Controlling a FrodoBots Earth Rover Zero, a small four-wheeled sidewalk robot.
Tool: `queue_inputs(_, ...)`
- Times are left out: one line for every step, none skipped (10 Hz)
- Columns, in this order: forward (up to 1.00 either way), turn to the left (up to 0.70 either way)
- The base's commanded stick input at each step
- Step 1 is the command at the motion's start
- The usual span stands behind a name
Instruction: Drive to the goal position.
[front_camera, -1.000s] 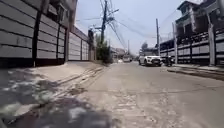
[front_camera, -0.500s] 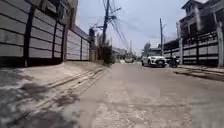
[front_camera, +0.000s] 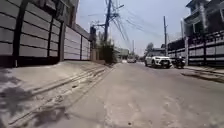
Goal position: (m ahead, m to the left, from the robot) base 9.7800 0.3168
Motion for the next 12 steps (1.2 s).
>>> queue_inputs(1.0, 0.01)
queue_inputs(1.0, 0.01)
queue_inputs(1.0, 0.01)
queue_inputs(1.0, 0.01)
queue_inputs(1.0, 0.01)
queue_inputs(1.0, 0.01)
queue_inputs(1.0, 0.01)
queue_inputs(1.0, 0.01)
queue_inputs(1.0, 0.01)
queue_inputs(1.0, 0.01)
queue_inputs(1.0, 0.01)
queue_inputs(1.0, 0.01)
